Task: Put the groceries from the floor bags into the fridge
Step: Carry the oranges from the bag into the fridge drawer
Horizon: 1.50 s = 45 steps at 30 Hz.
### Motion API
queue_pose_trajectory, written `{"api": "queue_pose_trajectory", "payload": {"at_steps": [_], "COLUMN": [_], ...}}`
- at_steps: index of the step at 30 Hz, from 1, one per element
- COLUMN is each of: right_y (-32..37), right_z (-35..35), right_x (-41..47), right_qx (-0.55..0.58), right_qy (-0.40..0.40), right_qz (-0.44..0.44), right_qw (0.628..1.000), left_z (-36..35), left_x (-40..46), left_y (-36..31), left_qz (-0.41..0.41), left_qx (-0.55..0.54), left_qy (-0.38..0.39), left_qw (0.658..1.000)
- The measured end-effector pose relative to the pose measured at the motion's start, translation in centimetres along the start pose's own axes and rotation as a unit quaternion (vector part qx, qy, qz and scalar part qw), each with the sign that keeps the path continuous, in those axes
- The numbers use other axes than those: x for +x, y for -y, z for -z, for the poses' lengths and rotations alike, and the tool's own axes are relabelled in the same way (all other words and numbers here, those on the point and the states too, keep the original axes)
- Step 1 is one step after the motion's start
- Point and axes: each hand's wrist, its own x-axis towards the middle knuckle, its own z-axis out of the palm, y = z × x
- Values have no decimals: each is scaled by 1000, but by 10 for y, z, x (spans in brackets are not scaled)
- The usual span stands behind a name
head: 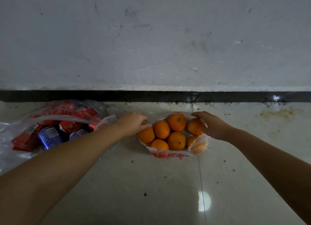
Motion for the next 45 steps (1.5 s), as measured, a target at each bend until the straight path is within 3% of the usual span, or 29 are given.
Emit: {"api": "queue_pose_trajectory", "payload": {"at_steps": [2,7,9,11,14,16,20,24,27,32,35,38,43,45], "right_y": [-11,-22,-21,-17,-10,-7,-14,-35,-45,-31,-15,11,41,40], "right_z": [-1,-21,-23,-21,-31,-38,-39,-42,-48,-48,-30,-21,-49,-60], "right_x": [-17,-36,-40,-46,-54,-61,-72,-81,-76,-74,-74,-72,-63,-62], "right_qx": [-75,-282,-326,-367,-373,-368,-363,-330,-332,-331,-202,-147,-285,-297], "right_qy": [-10,37,7,-50,-56,-49,-55,-27,-4,111,54,-64,46,35], "right_qz": [-11,-75,-40,84,263,294,259,213,204,123,33,65,37,11], "right_qw": [997,956,944,925,888,881,893,919,921,929,977,985,957,954], "left_z": [5,-28,-53,-73,-88,-86,-83,-99,-111,-114,-93,-67,-62,-72], "left_x": [-3,-12,-21,-33,-38,-36,-42,-52,-64,-68,-61,-53,-38,-39], "left_y": [-8,-32,-44,-58,-73,-79,-82,-84,-81,-43,-30,-41,-65,-76], "left_qz": [-114,-361,-369,-354,-349,-370,-404,-360,-337,-306,-317,-316,-234,-194], "left_qx": [168,256,279,285,279,309,367,384,411,394,308,209,204,233], "left_qy": [-49,-119,-103,-106,-133,-159,-162,-150,-98,-80,-74,-112,-93,-74], "left_qw": [978,889,881,884,885,862,822,837,842,863,894,919,946,950]}}
